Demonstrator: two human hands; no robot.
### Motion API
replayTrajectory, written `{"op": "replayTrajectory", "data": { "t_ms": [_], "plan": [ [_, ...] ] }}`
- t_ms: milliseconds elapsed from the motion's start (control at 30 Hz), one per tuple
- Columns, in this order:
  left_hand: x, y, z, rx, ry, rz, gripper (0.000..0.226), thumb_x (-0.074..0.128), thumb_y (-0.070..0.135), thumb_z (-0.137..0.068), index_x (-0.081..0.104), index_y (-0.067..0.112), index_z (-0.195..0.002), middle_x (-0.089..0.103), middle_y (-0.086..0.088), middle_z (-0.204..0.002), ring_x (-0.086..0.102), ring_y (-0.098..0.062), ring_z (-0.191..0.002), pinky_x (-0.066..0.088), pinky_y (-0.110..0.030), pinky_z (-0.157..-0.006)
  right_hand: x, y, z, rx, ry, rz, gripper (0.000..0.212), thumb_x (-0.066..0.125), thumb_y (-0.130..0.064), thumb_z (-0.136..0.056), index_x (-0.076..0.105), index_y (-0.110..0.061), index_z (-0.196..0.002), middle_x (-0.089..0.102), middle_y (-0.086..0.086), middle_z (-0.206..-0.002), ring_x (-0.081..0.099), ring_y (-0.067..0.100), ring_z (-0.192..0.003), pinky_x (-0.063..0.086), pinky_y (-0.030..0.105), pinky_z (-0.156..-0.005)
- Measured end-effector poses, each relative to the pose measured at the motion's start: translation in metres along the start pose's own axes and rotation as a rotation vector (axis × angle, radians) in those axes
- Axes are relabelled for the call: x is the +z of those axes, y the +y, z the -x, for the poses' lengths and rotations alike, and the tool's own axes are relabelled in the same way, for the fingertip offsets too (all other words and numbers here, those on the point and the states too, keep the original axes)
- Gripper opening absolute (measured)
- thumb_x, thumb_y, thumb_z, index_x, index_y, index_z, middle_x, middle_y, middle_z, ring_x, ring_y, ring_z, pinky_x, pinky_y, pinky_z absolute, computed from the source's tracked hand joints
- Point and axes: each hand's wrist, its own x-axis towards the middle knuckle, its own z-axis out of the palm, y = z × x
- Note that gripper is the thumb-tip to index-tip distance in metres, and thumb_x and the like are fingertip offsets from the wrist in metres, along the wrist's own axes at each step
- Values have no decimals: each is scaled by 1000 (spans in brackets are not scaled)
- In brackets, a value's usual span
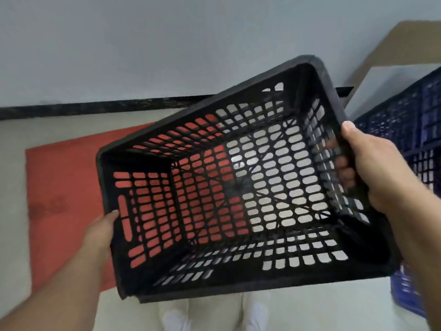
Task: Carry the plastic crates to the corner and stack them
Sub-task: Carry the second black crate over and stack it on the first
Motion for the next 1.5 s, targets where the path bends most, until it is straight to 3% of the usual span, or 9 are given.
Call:
{"op": "replayTrajectory", "data": {
  "t_ms": [167,300,600,800,900,1067,1233,1333,1500],
  "plan": [
    [-57,16,-10,131,103,114,27,47,24,-97,55,7,-116,63,-10,-90,57,-22,-69,50,-40,-78,67,12,-3,1,-26,42,44,36,-51,-96,61,-19,-80,53,1,-60,45,16,-49,37,29,-49],
    [-101,37,-18,238,163,101,19,49,20,-97,53,18,-115,61,2,-68,58,-12,-60,49,-20,-44,123,29,-18,55,-45,73,43,31,-45,-99,60,-12,-97,62,10,-69,55,20,-56,39,28,-49],
    [-162,43,-96,249,219,81,24,53,27,-93,59,14,-112,59,-4,-76,60,-13,-58,46,-16,-37,231,61,-53,34,-139,129,27,30,-26,-102,50,-9,-104,64,15,-80,58,22,-64,46,32,-59],
    [-161,23,-118,176,219,54,27,40,29,-93,64,21,-101,60,-4,-90,58,-16,-69,51,-34,-73,261,75,-71,87,-184,169,28,38,-31,-93,60,-16,-84,68,16,-91,64,30,-78,55,47,-84],
    [-164,15,-121,113,205,43,30,35,37,-90,62,27,-82,63,-5,-86,61,-25,-78,54,-40,-73,261,77,-71,95,-179,109,28,40,-29,-95,62,-17,-83,69,13,-89,65,26,-78,55,43,-82],
    [-160,18,-135,-51,159,110,53,36,53,-83,62,16,-109,71,-5,-95,68,-23,-83,55,-43,-69,271,86,-70,82,-118,47,29,39,-29,-93,64,-16,-85,71,13,-86,66,24,-73,57,40,-75],
    [-164,14,-145,-59,215,161,73,47,61,-51,66,18,-107,72,-2,-98,67,-21,-89,54,-46,-76,281,91,-75,4,-9,124,33,34,-33,-93,56,-20,-72,62,8,-69,54,21,-60,54,45,-74],
    [-160,17,-139,-51,224,184,65,53,58,-58,67,15,-105,70,-9,-109,66,-28,-93,54,-49,-80,282,90,-74,-4,0,157,34,32,-34,-96,54,-22,-72,58,6,-68,52,21,-60,54,45,-75],
    [-154,21,-121,7,262,254,28,48,42,-77,64,20,-83,65,-7,-88,60,-24,-75,54,-42,-70,278,75,-64,13,-12,156,33,36,-33,-94,55,-20,-72,57,4,-67,50,21,-58,53,45,-73]
  ]
}}
